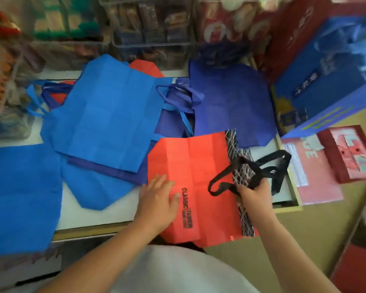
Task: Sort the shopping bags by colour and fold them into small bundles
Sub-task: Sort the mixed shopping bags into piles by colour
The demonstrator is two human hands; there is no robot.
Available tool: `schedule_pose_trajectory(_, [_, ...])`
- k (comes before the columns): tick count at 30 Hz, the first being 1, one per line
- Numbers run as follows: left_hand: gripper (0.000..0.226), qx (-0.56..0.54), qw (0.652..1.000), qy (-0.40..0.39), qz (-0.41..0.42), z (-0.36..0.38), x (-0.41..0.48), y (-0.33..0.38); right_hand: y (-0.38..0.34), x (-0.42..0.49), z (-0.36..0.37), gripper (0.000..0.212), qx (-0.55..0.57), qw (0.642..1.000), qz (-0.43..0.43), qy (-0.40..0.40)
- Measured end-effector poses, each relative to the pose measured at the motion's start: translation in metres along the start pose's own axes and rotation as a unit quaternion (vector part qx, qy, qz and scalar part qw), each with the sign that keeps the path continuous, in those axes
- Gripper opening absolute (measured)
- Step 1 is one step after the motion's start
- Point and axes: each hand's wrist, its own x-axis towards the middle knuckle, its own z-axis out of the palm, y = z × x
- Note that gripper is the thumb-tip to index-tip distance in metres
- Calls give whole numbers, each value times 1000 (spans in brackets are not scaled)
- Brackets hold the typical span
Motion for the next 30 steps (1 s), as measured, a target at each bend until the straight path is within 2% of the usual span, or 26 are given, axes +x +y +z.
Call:
schedule_pose_trajectory(2, [61, 34, 994, -47, -93, 6, -6, -12, 5, -9, -9, 76, 35, 997, 2, 74])
schedule_pose_trajectory(3, [65, 12, 988, -74, -134, 8, -10, -14, 3, -18, -9, 86, 22, 994, -10, 107])
schedule_pose_trajectory(6, [69, -75, 978, -90, -171, 13, -15, -11, 4, -46, 13, 89, -35, 984, -88, 154])
schedule_pose_trajectory(8, [63, -108, 979, -68, -161, 17, -14, -2, 11, -60, 37, 78, -96, 973, -171, 121])
schedule_pose_trajectory(10, [57, -136, 979, -45, -145, 18, -11, 9, 26, -65, 62, 68, -165, 960, -226, 26])
schedule_pose_trajectory(12, [51, -145, 982, -36, -118, 19, -8, 16, 36, -63, 82, 72, -235, 945, -207, -94])
schedule_pose_trajectory(14, [43, -150, 983, -54, -94, 15, -5, 13, 36, -58, 93, 82, -269, 935, -147, -181])
schedule_pose_trajectory(16, [35, -166, 980, -51, -102, 4, -4, -3, 29, -52, 96, 75, -297, 928, -123, -189])
schedule_pose_trajectory(19, [29, -195, 956, 26, -218, -23, 4, -49, 7, -52, 102, 53, -300, 926, -181, -139])
schedule_pose_trajectory(21, [29, -190, 938, 52, -284, -43, 13, -81, -20, -54, 118, 48, -258, 926, -222, -164])
schedule_pose_trajectory(24, [37, -183, 937, 12, -299, -63, 23, -109, -60, -55, 152, 45, -239, 906, -281, -209])
schedule_pose_trajectory(26, [46, -222, 931, -7, -291, -69, 29, -114, -80, -52, 182, 43, -220, 895, -312, -232])
schedule_pose_trajectory(28, [48, -276, 913, 3, -301, -71, 36, -117, -94, -49, 211, 43, -196, 904, -288, -248])
schedule_pose_trajectory(30, [49, -347, 877, 13, -332, -74, 42, -120, -104, -45, 233, 45, -196, 923, -222, -246])
